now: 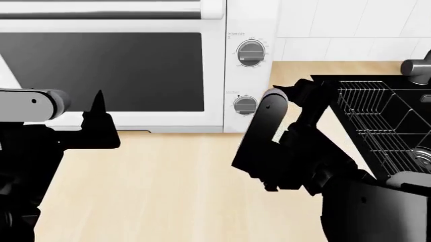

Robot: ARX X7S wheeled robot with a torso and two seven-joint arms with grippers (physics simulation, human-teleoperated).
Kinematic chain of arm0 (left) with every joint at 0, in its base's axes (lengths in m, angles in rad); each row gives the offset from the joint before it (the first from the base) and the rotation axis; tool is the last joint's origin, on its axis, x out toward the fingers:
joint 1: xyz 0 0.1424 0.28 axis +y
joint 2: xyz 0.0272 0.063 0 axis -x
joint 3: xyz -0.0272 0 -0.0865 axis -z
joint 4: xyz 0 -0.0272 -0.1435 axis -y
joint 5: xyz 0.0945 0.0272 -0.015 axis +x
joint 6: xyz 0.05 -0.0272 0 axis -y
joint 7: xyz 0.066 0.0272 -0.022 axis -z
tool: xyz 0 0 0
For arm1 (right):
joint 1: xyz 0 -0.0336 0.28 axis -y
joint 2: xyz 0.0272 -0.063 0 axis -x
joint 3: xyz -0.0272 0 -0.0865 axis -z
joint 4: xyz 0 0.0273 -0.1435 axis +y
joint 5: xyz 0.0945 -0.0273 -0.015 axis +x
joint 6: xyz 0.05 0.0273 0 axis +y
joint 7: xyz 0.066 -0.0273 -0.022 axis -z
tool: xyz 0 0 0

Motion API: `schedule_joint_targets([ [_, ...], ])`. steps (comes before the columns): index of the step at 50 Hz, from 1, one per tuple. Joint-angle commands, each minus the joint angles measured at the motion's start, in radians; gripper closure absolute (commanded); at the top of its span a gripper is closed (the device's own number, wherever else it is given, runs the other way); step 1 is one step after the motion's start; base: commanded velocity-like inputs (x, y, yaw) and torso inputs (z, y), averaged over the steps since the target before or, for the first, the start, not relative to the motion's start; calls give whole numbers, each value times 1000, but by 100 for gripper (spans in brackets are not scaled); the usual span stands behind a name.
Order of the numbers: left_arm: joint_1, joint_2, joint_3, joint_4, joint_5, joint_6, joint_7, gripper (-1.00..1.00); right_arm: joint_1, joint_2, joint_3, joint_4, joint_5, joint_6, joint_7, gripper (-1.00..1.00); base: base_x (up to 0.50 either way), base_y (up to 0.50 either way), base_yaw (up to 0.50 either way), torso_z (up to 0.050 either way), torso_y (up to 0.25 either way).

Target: Turn on the toaster oven by setting the timer.

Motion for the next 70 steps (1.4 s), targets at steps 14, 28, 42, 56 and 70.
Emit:
schedule_joint_targets([
  [14, -1, -7, 14, -3, 5, 14, 0, -100, 147, -79, -139, 130, 252, 14, 209, -100, 0, 0, 0, 0, 0],
  [28, 0, -10, 19, -5, 5, 23, -1, -100, 211, -128, -212, 222, 411, 9, 353, -100, 0, 0, 0, 0, 0],
  [42, 11, -21, 11, 0, -6, 35, -6, -100, 277, -173, -289, 258, 563, -17, 488, -100, 0, 0, 0, 0, 0],
  [56, 8, -22, 20, -6, 0, 43, -5, -100, 315, -197, -326, 269, 540, -49, 467, -100, 0, 0, 0, 0, 0],
  [70, 8, -25, 27, -6, -1, 50, -8, -100, 317, -218, -379, 298, 509, -62, 437, -100, 0, 0, 0, 0, 0],
])
